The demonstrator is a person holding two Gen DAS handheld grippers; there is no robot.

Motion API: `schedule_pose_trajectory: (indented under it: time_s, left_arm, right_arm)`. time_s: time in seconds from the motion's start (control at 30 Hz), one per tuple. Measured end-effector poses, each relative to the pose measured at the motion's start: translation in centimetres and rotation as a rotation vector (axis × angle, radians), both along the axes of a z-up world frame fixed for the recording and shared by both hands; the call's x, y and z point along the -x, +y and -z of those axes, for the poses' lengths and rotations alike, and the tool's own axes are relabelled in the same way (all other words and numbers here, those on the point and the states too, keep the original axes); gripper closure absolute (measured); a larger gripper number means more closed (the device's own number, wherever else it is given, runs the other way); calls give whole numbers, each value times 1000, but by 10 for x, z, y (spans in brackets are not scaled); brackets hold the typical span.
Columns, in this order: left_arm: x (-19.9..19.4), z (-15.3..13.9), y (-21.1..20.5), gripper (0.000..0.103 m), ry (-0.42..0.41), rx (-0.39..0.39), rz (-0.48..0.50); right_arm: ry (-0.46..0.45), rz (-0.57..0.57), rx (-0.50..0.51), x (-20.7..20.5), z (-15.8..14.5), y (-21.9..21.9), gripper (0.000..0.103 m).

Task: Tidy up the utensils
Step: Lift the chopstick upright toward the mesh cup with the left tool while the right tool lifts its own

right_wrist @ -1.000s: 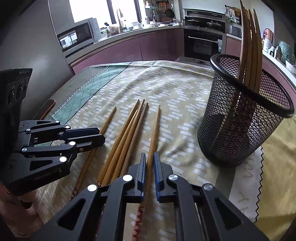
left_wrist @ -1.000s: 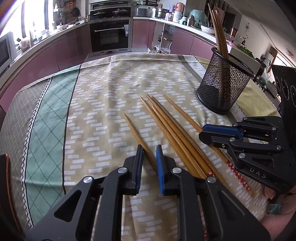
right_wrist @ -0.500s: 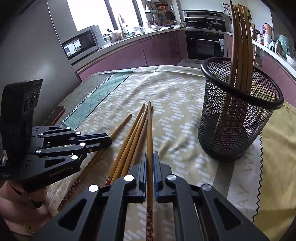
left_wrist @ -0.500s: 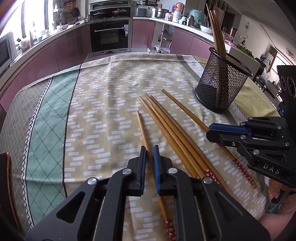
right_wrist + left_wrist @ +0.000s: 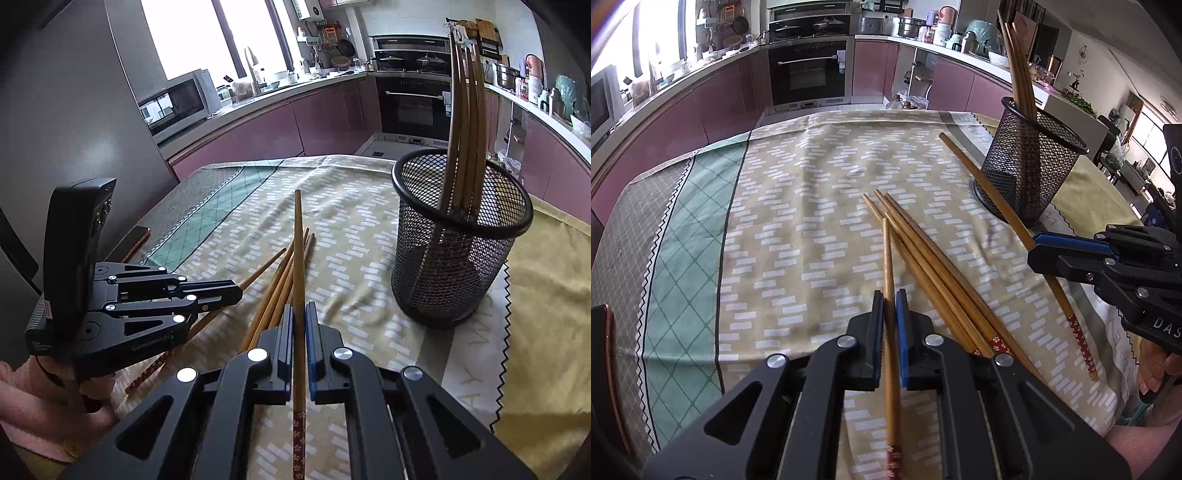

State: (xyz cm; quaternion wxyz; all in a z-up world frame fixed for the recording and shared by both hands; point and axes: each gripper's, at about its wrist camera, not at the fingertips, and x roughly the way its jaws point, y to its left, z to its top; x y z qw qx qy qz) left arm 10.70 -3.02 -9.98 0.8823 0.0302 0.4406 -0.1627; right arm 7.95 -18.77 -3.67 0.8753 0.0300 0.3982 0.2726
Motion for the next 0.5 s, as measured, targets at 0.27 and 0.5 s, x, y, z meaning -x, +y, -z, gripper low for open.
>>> schedule_pose_trajectory:
  time_s: [0.27,0.5]
  left_arm:
    - [10,-26,2,96,-32,64,45]
    - [19,-62,2,96,-71,163,107]
  right_arm:
    - [-44,13,-68,6,-21,-16,98]
    - [-89,50,-119,7,-38,-34,98]
